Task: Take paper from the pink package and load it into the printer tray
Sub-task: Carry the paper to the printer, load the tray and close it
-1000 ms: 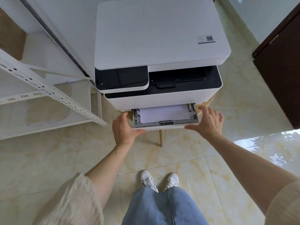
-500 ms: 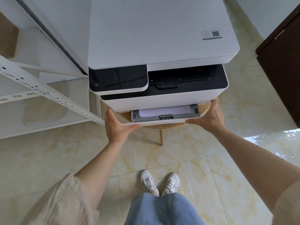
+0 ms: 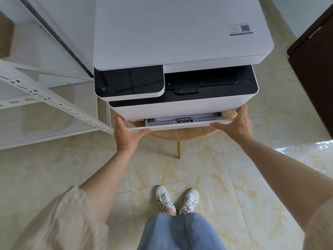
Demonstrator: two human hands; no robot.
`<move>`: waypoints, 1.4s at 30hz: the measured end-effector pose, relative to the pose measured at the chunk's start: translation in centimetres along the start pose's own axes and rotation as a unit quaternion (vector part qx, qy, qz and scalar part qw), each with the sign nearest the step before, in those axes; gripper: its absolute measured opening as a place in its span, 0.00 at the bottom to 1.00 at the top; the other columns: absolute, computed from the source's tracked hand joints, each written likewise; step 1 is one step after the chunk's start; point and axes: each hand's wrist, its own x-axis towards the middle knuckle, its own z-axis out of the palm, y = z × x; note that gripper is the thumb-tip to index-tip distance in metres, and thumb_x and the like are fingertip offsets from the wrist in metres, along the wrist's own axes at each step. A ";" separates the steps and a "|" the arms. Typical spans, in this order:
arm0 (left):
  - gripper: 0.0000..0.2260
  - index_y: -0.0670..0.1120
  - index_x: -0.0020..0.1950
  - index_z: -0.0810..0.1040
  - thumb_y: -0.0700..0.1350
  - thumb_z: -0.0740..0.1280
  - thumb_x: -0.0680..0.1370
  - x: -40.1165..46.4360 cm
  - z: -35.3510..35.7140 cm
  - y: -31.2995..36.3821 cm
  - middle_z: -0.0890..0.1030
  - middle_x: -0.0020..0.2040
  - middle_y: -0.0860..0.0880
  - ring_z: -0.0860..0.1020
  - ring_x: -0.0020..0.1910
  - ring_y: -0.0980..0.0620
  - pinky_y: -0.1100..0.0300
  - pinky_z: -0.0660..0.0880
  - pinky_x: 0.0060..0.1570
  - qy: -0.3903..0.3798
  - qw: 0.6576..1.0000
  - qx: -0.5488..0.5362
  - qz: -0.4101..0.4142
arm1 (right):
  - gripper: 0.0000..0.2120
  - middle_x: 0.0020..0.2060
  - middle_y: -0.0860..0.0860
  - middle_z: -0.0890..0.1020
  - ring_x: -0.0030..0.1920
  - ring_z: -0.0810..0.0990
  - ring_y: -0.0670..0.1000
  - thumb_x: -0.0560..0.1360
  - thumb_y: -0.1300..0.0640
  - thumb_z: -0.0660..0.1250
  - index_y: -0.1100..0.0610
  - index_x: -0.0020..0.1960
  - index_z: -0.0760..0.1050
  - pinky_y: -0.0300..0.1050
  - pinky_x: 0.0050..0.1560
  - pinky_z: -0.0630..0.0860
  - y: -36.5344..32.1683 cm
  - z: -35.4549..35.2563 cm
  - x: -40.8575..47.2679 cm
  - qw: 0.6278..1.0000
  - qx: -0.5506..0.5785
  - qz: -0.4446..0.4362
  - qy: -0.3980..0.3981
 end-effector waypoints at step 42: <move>0.35 0.41 0.54 0.74 0.54 0.83 0.55 2.0 -0.8 2.3 0.83 0.49 0.42 0.81 0.50 0.40 0.54 0.75 0.45 0.061 0.994 0.086 -0.040 | 0.47 0.58 0.51 0.79 0.58 0.77 0.57 0.57 0.47 0.82 0.54 0.69 0.61 0.52 0.52 0.76 -1.9 0.0 0.9 0.996 0.048 0.056 0.044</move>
